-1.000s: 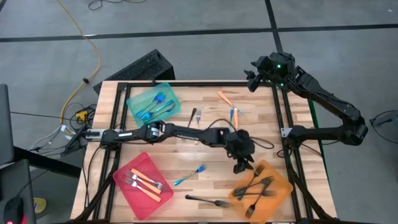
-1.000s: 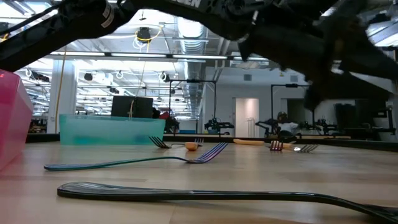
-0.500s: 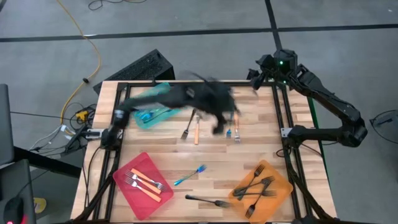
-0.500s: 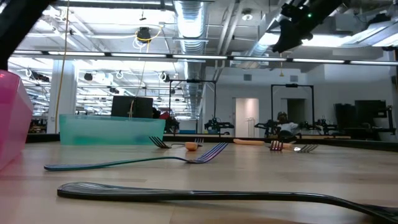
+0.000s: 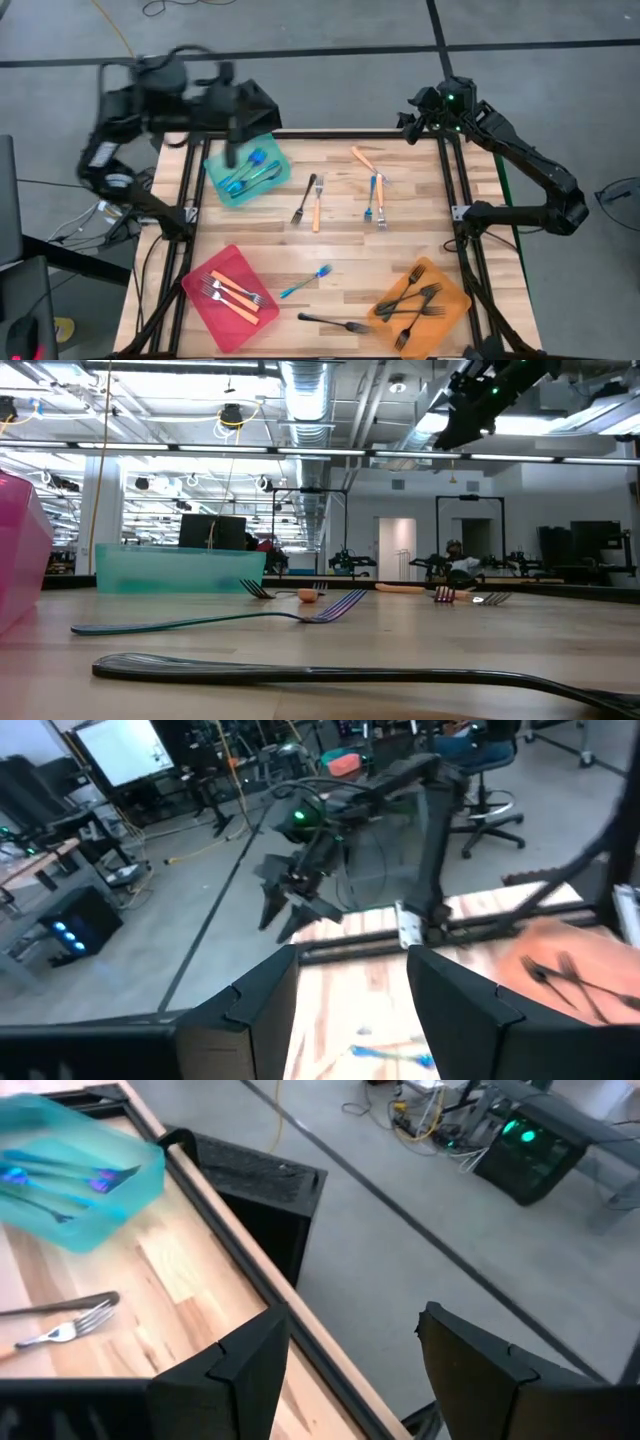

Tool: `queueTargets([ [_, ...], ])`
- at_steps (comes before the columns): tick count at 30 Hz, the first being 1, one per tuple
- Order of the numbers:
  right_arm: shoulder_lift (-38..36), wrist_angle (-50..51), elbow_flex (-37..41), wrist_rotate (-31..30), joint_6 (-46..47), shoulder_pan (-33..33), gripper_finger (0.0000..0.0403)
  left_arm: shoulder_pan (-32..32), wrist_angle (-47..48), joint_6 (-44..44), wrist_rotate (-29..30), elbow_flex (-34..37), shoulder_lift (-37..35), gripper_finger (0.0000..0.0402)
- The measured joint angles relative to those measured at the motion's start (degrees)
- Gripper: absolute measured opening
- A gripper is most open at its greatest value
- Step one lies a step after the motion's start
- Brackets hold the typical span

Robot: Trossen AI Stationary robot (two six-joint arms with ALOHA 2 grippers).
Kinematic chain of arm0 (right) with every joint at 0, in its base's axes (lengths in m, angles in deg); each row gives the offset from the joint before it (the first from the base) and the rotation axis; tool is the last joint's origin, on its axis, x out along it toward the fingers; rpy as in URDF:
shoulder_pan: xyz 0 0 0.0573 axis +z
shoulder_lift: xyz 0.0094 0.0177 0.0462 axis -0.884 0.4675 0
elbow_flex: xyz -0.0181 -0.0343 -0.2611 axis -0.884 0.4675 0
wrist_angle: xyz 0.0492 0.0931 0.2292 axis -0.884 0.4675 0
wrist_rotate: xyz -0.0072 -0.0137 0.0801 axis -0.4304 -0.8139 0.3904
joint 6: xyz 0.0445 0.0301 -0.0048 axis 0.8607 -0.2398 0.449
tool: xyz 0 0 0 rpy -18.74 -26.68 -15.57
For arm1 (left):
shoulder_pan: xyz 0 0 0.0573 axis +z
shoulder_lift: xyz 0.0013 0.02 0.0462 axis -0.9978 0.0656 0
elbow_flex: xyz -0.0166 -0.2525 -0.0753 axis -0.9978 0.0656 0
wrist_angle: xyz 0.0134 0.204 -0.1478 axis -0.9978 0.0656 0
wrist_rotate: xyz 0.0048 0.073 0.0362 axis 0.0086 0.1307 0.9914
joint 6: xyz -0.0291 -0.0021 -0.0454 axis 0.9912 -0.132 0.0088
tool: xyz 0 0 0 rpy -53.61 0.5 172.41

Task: Sort silverware by color (type)
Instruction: Adjust the forks on the table

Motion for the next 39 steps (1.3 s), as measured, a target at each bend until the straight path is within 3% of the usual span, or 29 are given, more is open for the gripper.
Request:
queueTargets([
  [5,4.0,-0.3,0.0,0.6,-0.3,0.0,0.0243,-3.5,-1.6,1.5,2.7,12.0,-10.1,0.0176],
  [16,10.8,-6.1,0.0,1.5,-1.3,0.3,0.0243,-6.6,-23.1,7.1,6.9,50.7,-30.8,0.0176],
  [24,12.4,-9.4,0.0,5.2,1.5,1.5,0.0243,-6.6,-35.5,14.2,11.4,74.2,-39.8,0.0176],
  [31,14.5,-11.1,0.1,5.3,1.5,3.8,0.0243,-6.7,-44.0,20.9,14.2,86.0,-42.3,0.0176],
  [34,15.4,-12.4,0.0,5.3,1.6,4.7,0.0243,-6.6,-44.0,24.1,15.8,88.5,-41.9,0.0176],
  [39,16.1,-12.6,0.0,6.6,1.5,6.2,0.0243,-6.7,-43.6,27.4,13.7,90.0,-38.6,0.0176],
])
